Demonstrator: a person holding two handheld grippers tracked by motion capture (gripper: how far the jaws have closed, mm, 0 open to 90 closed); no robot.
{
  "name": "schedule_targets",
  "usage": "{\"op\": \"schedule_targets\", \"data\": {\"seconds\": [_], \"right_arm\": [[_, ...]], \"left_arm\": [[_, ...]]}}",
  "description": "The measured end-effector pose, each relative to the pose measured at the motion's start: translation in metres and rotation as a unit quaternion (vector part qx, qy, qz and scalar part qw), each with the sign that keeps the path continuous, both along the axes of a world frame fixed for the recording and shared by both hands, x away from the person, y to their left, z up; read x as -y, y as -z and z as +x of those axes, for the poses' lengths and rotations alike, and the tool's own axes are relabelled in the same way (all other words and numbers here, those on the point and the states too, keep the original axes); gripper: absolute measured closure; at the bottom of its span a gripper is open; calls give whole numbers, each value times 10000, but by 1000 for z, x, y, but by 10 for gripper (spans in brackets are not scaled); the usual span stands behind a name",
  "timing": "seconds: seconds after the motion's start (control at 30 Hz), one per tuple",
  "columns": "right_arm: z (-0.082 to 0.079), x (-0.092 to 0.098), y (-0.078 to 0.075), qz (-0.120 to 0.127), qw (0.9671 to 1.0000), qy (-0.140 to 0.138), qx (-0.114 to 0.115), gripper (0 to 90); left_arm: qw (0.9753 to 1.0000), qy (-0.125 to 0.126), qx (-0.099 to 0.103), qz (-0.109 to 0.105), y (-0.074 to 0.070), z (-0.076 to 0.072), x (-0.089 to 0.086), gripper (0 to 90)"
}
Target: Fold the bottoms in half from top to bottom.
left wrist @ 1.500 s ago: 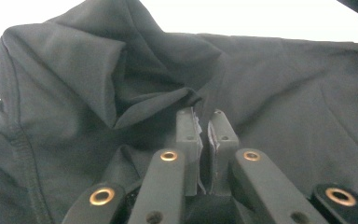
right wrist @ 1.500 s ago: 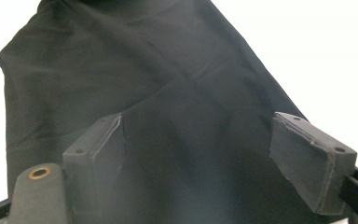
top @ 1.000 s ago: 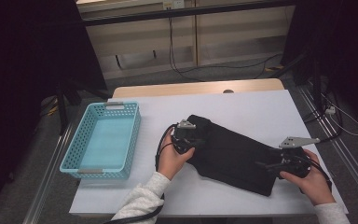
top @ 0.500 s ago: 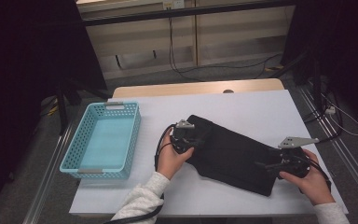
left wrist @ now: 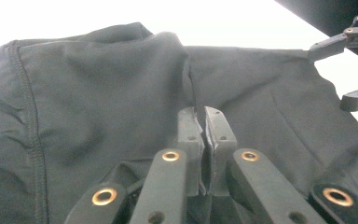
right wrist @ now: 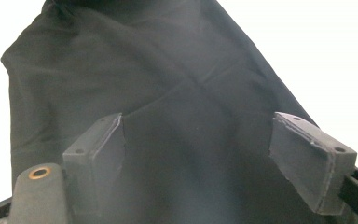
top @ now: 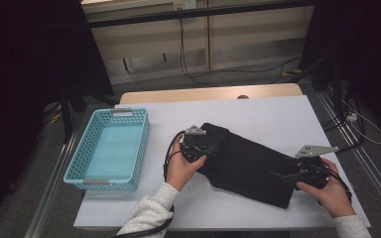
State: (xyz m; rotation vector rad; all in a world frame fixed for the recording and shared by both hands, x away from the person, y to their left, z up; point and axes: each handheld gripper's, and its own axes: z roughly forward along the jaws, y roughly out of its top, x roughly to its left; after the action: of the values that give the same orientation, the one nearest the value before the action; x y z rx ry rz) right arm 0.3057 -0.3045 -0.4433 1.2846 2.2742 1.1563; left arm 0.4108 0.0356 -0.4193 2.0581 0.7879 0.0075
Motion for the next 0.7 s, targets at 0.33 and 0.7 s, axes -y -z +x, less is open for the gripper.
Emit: {"op": "schedule_targets", "data": {"seconds": [0.33,0.7], "right_arm": [[0,-3,-1,15,10000,15,50,188],[2,-15,0,-36,9999,-130,79,188]], "left_arm": [[10000,53,32,-37,3,1,2,579],[9990,-438,84,-6,-2,13,-25,265]]}}
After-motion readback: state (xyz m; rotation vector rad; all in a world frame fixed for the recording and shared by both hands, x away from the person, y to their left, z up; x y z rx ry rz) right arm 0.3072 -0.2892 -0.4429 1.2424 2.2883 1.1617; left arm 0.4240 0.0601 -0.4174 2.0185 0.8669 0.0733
